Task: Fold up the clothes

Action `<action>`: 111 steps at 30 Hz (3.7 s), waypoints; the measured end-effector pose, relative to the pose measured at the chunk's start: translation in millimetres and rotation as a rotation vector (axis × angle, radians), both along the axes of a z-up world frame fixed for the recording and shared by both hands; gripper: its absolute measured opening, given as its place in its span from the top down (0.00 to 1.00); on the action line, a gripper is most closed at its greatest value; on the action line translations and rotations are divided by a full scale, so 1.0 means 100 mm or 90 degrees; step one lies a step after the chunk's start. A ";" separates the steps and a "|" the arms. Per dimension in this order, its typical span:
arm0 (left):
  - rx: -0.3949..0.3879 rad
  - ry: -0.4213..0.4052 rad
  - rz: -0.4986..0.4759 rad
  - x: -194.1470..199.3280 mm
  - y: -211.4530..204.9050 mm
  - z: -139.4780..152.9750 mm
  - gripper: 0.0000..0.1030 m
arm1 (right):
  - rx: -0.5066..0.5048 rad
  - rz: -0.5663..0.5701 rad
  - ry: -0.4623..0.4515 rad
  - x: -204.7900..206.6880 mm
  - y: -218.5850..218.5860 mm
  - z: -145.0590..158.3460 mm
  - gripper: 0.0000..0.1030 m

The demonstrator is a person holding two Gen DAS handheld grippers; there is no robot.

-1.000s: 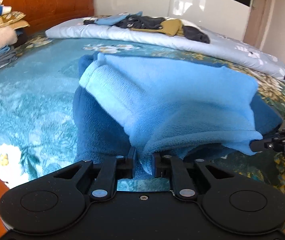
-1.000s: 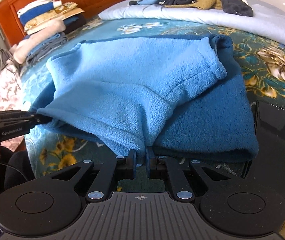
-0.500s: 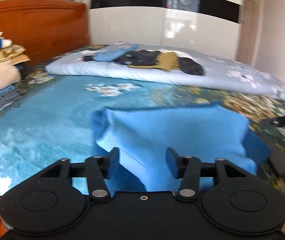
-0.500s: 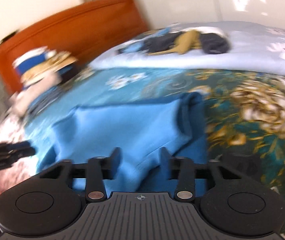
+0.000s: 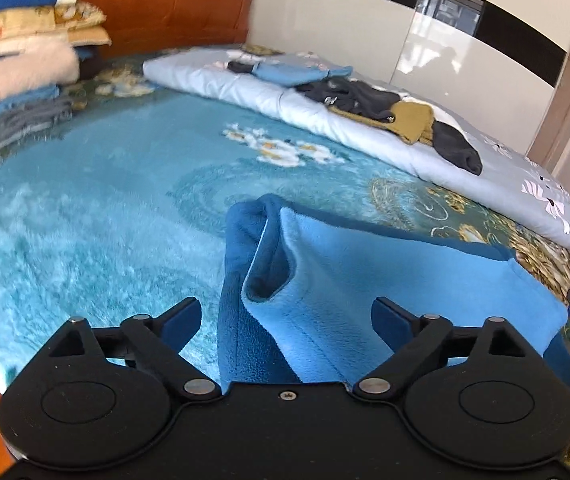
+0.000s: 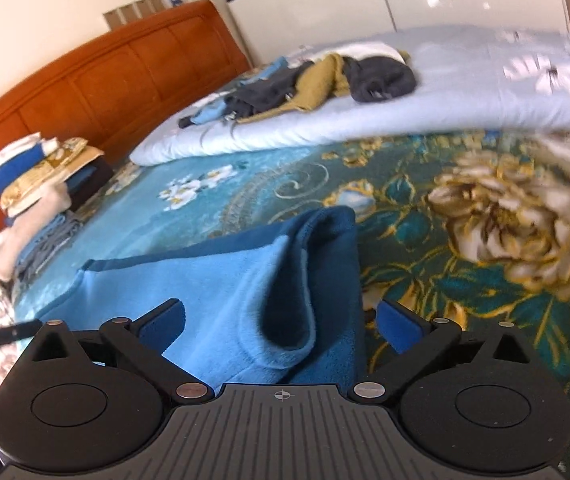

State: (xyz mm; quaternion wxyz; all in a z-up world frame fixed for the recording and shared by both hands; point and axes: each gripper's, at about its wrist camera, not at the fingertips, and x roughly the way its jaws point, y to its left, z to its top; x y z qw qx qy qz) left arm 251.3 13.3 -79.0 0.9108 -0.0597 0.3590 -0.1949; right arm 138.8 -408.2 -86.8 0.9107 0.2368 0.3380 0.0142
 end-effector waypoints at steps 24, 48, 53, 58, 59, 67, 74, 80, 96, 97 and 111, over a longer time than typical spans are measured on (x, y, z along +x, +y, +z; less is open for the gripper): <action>-0.183 0.187 -0.034 0.79 0.14 -0.51 0.18 | 0.063 0.026 0.083 0.48 -0.09 -0.39 0.23; -0.225 0.034 0.046 0.63 0.65 0.06 0.76 | 0.052 0.101 0.029 1.16 0.34 0.01 0.71; -0.193 0.056 0.092 0.74 0.85 -0.11 0.75 | 0.044 0.110 0.049 1.35 0.44 -0.11 0.71; -0.188 0.081 0.111 0.78 0.96 -0.38 0.73 | 0.037 0.120 0.069 1.54 0.55 -0.23 0.71; -0.193 0.086 0.115 0.80 0.99 -0.42 0.72 | 0.036 0.122 0.073 1.58 0.57 -0.25 0.70; -0.187 0.101 0.125 0.84 1.01 -0.48 0.65 | 0.041 0.113 0.098 1.73 0.64 -0.38 0.62; -0.137 0.067 0.120 0.67 0.98 -0.22 0.63 | 0.031 0.111 0.075 1.56 0.62 -0.24 0.58; -0.111 0.010 0.139 0.45 0.98 0.08 0.49 | -0.018 0.121 0.027 1.24 0.65 0.00 0.29; -0.114 -0.046 0.054 0.11 0.09 0.37 0.32 | 0.017 0.078 -0.010 0.83 0.38 -0.03 0.01; -0.110 -0.039 0.050 0.11 0.01 0.34 0.35 | 0.027 0.078 -0.003 0.83 0.37 -0.06 0.01; -0.090 0.048 0.011 0.25 -0.57 -0.13 0.77 | 0.100 0.059 0.081 0.85 0.24 -0.47 0.48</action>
